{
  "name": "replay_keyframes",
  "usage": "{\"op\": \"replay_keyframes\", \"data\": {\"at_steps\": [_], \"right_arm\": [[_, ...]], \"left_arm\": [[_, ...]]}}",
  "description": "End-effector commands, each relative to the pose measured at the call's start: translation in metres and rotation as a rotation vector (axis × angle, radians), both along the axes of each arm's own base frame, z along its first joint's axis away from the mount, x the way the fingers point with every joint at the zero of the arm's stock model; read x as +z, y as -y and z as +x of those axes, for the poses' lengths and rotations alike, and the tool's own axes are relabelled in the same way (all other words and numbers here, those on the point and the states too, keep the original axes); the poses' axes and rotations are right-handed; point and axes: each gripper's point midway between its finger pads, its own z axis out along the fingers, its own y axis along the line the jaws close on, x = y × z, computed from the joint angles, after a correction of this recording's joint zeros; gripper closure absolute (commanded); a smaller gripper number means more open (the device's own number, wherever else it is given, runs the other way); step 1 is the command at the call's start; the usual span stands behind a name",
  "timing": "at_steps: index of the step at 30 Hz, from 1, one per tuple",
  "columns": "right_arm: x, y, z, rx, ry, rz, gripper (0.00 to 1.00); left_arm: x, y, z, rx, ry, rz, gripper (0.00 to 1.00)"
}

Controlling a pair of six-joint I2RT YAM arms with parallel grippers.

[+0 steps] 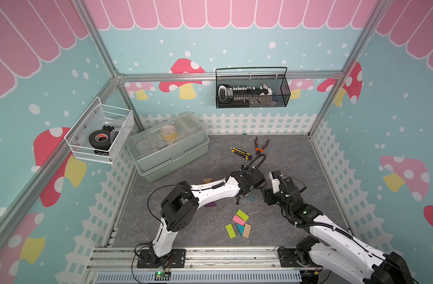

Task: Assemble a piece of candy with building blocks
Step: Pick up the building block from the center of the board, then assemble the building block at the center of the board.

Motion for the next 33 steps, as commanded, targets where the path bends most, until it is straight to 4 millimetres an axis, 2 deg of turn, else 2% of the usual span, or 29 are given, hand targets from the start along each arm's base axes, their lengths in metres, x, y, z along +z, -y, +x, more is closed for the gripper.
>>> {"op": "replay_keyframes", "data": {"at_steps": [1, 5, 8, 13, 16, 20, 25, 33], "right_arm": [[-0.001, 0.006, 0.001, -0.041, 0.019, 0.016, 0.35], [-0.009, 0.011, -0.002, -0.057, 0.001, -0.008, 0.36], [-0.011, 0.014, -0.003, -0.066, -0.003, -0.02, 0.36], [-0.011, 0.017, -0.003, -0.071, 0.0, -0.037, 0.36], [-0.014, 0.018, -0.004, -0.071, -0.011, -0.046, 0.35], [-0.02, 0.019, -0.006, -0.071, -0.028, -0.059, 0.36], [-0.024, 0.022, -0.007, -0.082, -0.037, -0.076, 0.36], [-0.029, 0.023, -0.007, -0.081, -0.054, -0.097, 0.36]], "left_arm": [[0.032, 0.003, 0.034, -0.252, 0.105, 0.11, 0.79], [0.042, 0.022, 0.057, -0.421, 0.082, 0.057, 0.79], [0.039, 0.035, 0.067, -0.538, 0.055, 0.013, 0.77], [0.015, 0.054, 0.063, -0.784, 0.027, 0.033, 0.77], [0.01, 0.061, 0.061, -0.898, 0.032, 0.036, 0.77], [0.005, 0.058, 0.071, -0.963, -0.005, 0.042, 0.77], [-0.019, 0.05, 0.065, -1.045, -0.117, 0.041, 0.75], [-0.041, 0.046, 0.062, -1.153, -0.158, 0.099, 0.75]]}}
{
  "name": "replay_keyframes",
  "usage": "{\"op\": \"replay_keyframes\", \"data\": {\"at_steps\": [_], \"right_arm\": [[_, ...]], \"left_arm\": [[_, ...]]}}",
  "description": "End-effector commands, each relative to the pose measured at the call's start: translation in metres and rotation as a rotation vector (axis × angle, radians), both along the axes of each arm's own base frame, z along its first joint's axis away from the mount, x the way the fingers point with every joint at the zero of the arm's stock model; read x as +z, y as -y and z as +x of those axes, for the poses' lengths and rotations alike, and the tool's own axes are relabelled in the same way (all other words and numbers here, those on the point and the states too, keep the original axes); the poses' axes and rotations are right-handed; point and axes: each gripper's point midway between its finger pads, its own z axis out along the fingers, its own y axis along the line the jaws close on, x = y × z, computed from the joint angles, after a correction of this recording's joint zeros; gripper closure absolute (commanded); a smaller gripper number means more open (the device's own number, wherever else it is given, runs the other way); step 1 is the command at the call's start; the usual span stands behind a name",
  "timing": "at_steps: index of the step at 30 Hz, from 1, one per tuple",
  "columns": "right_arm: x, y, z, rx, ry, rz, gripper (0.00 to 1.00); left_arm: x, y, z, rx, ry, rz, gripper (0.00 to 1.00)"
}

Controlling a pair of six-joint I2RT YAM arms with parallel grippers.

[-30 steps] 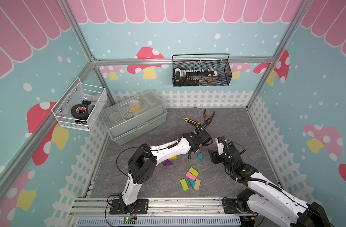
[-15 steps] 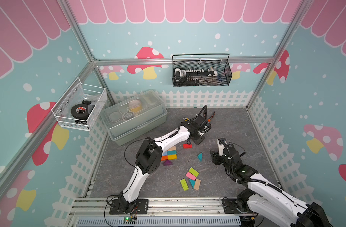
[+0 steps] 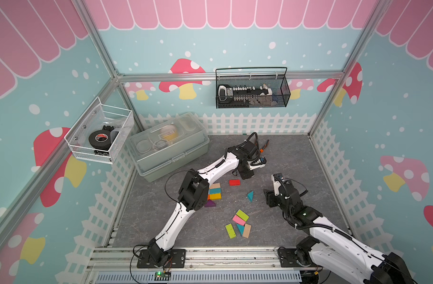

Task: Assemble a piece of candy with building blocks
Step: Assemble the building block at the center of the board.

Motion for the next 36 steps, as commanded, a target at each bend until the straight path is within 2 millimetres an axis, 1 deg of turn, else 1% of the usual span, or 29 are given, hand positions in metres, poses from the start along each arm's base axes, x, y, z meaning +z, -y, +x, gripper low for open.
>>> {"op": "replay_keyframes", "data": {"at_steps": [1, 7, 14, 16, 22, 36], "right_arm": [[-0.01, 0.005, -0.004, -0.013, -0.028, -0.028, 0.36], [-0.01, 0.005, -0.004, -0.012, -0.026, -0.028, 0.36], [-0.014, 0.003, -0.003, -0.008, -0.037, -0.029, 0.36], [-0.015, 0.003, -0.003, -0.007, -0.043, -0.03, 0.36], [-0.013, 0.003, -0.003, -0.008, -0.033, -0.026, 0.36], [-0.018, 0.0, -0.003, 0.005, -0.05, -0.022, 0.36]], "left_arm": [[-0.013, -0.002, -0.015, -0.132, -0.042, 0.038, 0.75], [-0.028, -0.009, -0.014, -0.149, -0.049, 0.079, 0.75], [-0.032, -0.008, -0.02, -0.156, -0.105, 0.043, 0.75], [-0.035, -0.009, -0.022, -0.158, -0.118, 0.045, 0.74], [-0.046, -0.015, -0.021, -0.159, -0.124, 0.07, 0.72], [-0.051, -0.022, -0.013, -0.16, -0.113, 0.086, 0.68]]}}
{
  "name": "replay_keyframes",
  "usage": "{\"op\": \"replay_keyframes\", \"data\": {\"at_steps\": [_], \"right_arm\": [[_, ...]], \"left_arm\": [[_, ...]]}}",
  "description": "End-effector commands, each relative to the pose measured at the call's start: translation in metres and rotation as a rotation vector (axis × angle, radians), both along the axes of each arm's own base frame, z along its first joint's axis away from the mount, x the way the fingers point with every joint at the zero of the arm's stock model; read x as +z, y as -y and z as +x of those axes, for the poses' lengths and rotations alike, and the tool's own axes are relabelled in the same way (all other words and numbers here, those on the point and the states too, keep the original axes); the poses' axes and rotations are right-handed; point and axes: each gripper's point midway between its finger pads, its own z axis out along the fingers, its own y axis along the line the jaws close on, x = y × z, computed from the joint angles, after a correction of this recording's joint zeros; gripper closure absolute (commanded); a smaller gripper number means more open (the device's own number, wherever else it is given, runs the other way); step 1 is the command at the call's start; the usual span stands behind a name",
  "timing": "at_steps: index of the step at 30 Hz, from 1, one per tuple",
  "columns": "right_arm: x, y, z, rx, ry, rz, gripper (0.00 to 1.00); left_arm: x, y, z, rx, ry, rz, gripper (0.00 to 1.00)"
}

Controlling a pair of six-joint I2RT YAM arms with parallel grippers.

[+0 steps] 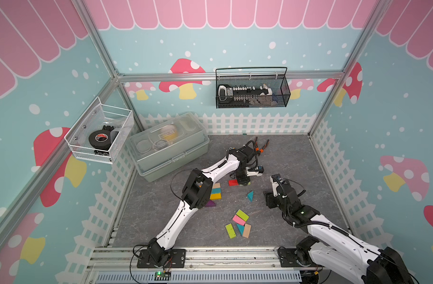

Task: Assemble a piece of candy with building blocks
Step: Assemble the building block at the center of the board.

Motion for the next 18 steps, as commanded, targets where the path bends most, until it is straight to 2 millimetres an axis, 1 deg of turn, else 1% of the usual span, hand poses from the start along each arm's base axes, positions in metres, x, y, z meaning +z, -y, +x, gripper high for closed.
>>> {"op": "replay_keyframes", "data": {"at_steps": [1, 6, 12, 18], "right_arm": [[-0.004, -0.001, -0.001, 0.004, -0.002, 0.005, 0.36], [-0.005, -0.003, 0.0, 0.008, -0.009, 0.007, 0.36], [-0.006, -0.003, 0.0, 0.012, -0.012, 0.007, 0.36], [-0.006, -0.004, -0.001, 0.013, -0.014, 0.01, 0.36]], "left_arm": [[-0.011, -0.005, 0.001, -0.036, -0.012, 0.018, 0.68], [-0.012, -0.005, 0.005, -0.035, 0.0, 0.025, 0.65], [-0.007, -0.002, 0.012, -0.01, 0.019, 0.018, 0.6], [-0.006, -0.005, 0.01, -0.016, 0.021, 0.025, 0.58]]}}
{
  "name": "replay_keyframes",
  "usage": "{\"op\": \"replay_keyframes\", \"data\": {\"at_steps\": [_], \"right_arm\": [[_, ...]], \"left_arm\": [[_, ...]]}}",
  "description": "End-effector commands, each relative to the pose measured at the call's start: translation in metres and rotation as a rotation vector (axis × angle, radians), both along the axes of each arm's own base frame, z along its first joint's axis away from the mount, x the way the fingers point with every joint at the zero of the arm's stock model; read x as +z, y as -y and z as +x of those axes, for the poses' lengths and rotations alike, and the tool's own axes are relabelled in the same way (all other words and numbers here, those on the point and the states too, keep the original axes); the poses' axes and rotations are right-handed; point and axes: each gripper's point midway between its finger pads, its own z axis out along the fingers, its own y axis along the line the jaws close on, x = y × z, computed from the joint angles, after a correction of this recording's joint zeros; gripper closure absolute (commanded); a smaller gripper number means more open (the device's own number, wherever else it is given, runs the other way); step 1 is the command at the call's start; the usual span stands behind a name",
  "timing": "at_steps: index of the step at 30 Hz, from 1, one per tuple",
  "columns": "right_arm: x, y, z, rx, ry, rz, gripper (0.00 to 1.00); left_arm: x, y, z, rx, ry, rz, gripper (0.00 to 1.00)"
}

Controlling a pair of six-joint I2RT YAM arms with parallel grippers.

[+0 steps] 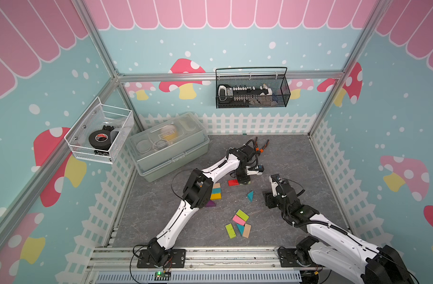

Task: Assemble a piece of candy with building blocks
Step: Assemble the building block at the center of the board.

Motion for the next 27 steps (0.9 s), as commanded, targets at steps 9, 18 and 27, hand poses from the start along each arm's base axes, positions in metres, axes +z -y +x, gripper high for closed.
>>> {"op": "replay_keyframes", "data": {"at_steps": [9, 18, 27], "right_arm": [[-0.004, 0.0, -0.002, 0.001, -0.007, 0.004, 0.36], [-0.007, -0.001, -0.002, 0.002, -0.013, 0.002, 0.35], [-0.01, -0.001, -0.001, 0.004, -0.023, 0.0, 0.36]], "left_arm": [[-0.001, -0.009, 0.001, -0.003, 0.0, 0.025, 0.56], [-0.002, -0.015, 0.001, 0.002, 0.001, 0.042, 0.58], [0.0, -0.017, 0.001, 0.009, -0.009, 0.032, 0.58]]}}
